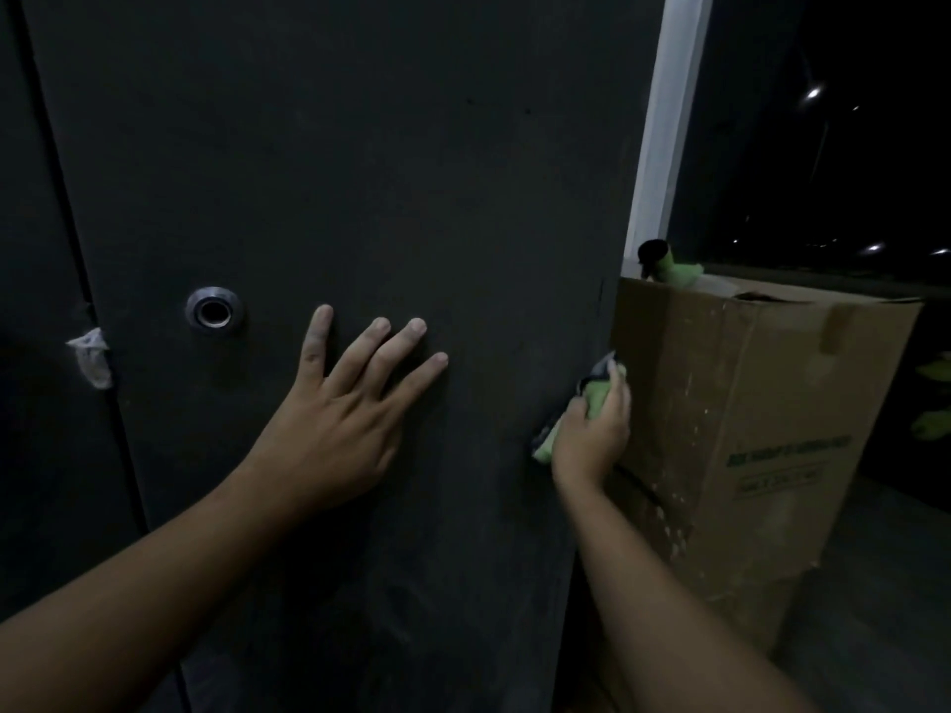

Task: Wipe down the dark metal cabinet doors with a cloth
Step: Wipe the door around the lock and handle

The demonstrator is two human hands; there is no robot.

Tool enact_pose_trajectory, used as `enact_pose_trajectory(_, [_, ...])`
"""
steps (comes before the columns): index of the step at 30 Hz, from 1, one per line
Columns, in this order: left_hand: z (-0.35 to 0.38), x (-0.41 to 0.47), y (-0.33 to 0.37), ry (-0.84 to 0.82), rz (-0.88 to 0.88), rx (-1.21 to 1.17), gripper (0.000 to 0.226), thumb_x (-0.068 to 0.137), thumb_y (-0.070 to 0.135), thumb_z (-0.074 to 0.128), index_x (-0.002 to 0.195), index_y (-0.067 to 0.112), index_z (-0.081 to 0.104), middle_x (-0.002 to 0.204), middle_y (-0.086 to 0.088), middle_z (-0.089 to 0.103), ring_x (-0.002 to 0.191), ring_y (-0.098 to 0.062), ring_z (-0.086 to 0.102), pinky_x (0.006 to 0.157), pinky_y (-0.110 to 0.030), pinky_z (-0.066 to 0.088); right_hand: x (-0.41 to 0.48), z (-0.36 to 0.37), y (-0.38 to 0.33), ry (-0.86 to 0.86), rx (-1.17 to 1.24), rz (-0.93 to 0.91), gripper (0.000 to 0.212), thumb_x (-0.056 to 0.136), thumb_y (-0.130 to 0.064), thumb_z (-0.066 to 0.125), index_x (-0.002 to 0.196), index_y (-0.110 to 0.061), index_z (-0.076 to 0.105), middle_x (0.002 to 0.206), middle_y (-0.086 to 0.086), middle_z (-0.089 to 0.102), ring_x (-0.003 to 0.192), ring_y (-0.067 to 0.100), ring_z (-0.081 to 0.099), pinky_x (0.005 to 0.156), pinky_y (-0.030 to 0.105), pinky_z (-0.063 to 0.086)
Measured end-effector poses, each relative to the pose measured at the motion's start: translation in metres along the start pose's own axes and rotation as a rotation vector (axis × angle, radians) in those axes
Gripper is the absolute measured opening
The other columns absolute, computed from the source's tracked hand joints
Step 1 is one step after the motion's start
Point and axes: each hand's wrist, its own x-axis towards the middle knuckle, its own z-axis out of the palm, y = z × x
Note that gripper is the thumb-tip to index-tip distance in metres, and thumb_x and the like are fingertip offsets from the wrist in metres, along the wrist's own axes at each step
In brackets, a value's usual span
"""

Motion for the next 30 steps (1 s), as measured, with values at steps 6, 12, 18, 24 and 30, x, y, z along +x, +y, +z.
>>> enact_pose_trajectory(6, [0.003, -0.002, -0.001, 0.002, 0.001, 0.037, 0.067, 0.091, 0.035, 0.047, 0.154, 0.019, 0.032, 0.160, -0.016, 0.029, 0.144, -0.038, 0.033, 0.114, -0.069, 0.013, -0.011, 0.000, 0.023, -0.040, 0.070, 0.495, 0.051, 0.098, -0.010, 0.049, 0.145, -0.027, 0.046, 0.143, 0.006, 0.051, 0.126, 0.031, 0.052, 0.108, 0.045, 0.044])
enact_pose_trajectory(12, [0.000, -0.002, -0.002, -0.010, 0.009, 0.027, 0.066, 0.090, 0.036, 0.044, 0.154, 0.019, 0.034, 0.159, -0.016, 0.030, 0.143, -0.038, 0.033, 0.114, -0.069, 0.013, 0.009, 0.010, -0.070, -0.023, 0.101, 0.208, 0.056, 0.097, -0.007, 0.050, 0.149, -0.027, 0.041, 0.155, -0.003, 0.038, 0.136, 0.019, 0.042, 0.107, 0.031, 0.039])
enact_pose_trajectory(18, [0.001, -0.004, -0.003, -0.019, 0.017, 0.023, 0.068, 0.089, 0.037, 0.045, 0.154, 0.021, 0.034, 0.160, -0.015, 0.028, 0.144, -0.037, 0.032, 0.115, -0.068, 0.014, -0.040, -0.001, -0.057, -0.267, -0.148, -0.445, 0.075, 0.089, 0.003, 0.055, 0.151, -0.033, 0.035, 0.161, -0.011, 0.022, 0.138, 0.016, 0.027, 0.106, 0.021, 0.026])
enact_pose_trajectory(24, [0.000, -0.005, -0.005, -0.028, 0.030, 0.028, 0.068, 0.089, 0.037, 0.045, 0.154, 0.021, 0.034, 0.160, -0.015, 0.027, 0.144, -0.036, 0.030, 0.116, -0.066, 0.015, -0.064, -0.026, 0.016, -0.325, -0.080, -0.088, 0.075, 0.087, 0.011, 0.054, 0.145, -0.037, 0.045, 0.154, -0.021, 0.029, 0.139, 0.014, 0.035, 0.115, 0.029, 0.032])
enact_pose_trajectory(30, [-0.003, -0.006, -0.004, -0.068, 0.030, 0.020, 0.067, 0.089, 0.037, 0.042, 0.154, 0.022, 0.034, 0.161, -0.015, 0.026, 0.146, -0.036, 0.029, 0.117, -0.066, 0.012, -0.037, -0.010, -0.037, -0.073, 0.283, 0.313, 0.058, 0.095, 0.008, 0.050, 0.143, -0.024, 0.052, 0.155, -0.010, 0.039, 0.139, 0.012, 0.038, 0.112, 0.022, 0.031])
